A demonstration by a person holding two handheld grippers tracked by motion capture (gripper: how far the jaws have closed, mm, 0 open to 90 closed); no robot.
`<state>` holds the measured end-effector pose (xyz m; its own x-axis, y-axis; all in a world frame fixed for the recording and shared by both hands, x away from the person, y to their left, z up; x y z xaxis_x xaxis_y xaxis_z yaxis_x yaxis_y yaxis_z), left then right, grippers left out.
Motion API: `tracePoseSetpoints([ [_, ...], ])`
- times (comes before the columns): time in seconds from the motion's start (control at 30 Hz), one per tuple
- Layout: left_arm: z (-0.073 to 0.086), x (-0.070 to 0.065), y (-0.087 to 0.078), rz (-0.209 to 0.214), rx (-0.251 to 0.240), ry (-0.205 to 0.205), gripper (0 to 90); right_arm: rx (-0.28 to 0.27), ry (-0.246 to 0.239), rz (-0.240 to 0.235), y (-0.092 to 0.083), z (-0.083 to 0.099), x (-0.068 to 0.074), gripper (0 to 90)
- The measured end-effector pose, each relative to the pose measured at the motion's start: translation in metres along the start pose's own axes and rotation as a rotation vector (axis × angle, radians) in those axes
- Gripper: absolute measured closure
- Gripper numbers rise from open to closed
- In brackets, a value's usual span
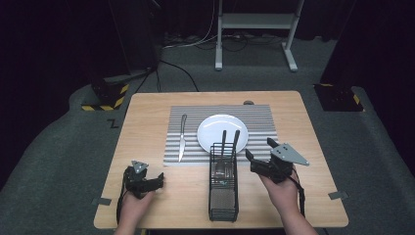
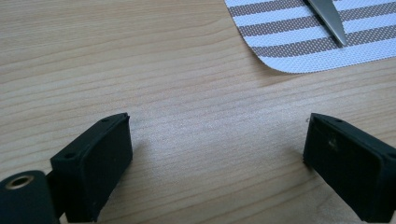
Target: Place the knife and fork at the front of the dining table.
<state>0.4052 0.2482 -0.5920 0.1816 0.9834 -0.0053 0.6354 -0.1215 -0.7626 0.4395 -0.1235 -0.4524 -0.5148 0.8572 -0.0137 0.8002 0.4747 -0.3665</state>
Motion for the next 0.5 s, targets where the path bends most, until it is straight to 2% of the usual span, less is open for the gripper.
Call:
tracePoseSetpoints([
  [0.13,0.0,0.0,0.0,0.003,0.002,0.004,7.8,-0.03,-0.043,0.01,0.003,-0.014,0.011,26.5],
  [0.27,0.0,-0.001,0.001,0.009,0.003,0.01,6.0,-0.07,-0.057,0.003,0.011,-0.023,0.022,40.0],
  [0.5,0.0,-0.001,0.001,0.009,0.003,0.01,6.0,-0.086,-0.07,0.01,0.024,-0.029,0.039,60.9],
])
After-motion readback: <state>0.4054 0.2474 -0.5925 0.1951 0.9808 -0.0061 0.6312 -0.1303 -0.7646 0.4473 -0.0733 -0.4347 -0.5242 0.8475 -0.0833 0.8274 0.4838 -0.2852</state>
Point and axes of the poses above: each handheld gripper's, and its own axes: y roughly forward along the jaws, z roughly out of its underside, x roughly to its left, the point moved 9 cm from there along y, roughly forward along the jaws, and after that the axes turned 6 degrees about x, right-handed, at the moved point
